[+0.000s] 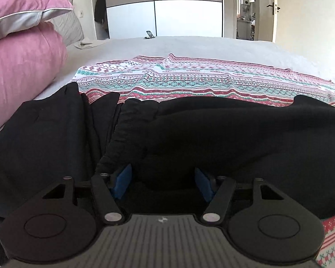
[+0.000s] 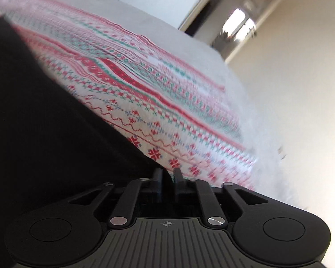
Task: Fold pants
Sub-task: 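Grasp the pants edge with the right gripper and smooth it flat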
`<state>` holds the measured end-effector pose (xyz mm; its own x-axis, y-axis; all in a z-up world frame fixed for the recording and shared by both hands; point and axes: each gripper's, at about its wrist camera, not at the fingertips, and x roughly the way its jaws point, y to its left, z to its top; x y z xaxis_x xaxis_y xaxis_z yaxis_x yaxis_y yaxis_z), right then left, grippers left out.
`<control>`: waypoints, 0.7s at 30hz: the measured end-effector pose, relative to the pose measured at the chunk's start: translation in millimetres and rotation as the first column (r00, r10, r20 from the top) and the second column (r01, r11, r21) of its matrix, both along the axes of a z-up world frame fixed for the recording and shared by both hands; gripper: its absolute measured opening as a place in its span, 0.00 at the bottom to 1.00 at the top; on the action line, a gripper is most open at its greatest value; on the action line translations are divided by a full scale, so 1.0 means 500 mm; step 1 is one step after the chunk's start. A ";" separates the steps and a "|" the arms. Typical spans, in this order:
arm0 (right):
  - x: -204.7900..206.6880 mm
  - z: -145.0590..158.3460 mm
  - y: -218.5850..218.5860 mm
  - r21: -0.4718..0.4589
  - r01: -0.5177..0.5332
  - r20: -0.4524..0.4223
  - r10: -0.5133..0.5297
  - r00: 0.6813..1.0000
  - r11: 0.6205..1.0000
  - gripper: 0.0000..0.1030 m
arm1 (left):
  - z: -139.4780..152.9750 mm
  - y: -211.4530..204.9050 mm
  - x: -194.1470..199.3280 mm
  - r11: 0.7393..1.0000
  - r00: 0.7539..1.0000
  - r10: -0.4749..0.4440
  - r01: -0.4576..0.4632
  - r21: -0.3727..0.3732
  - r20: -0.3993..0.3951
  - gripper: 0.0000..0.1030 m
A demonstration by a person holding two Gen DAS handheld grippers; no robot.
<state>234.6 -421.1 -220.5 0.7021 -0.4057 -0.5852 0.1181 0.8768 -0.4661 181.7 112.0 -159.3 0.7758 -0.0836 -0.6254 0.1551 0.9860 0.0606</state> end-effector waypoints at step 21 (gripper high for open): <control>-0.166 0.033 -0.270 0.455 0.352 0.031 -0.410 0.912 0.818 0.19 | -0.019 0.033 0.011 0.991 0.998 -0.054 0.048 -0.124 -0.041 0.71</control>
<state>151.7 -556.1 -203.9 0.6209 -0.3829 -0.6840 0.5150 0.8571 -0.0124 187.4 128.4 -168.9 0.7403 -0.2007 -0.6416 0.2051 0.9763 -0.0687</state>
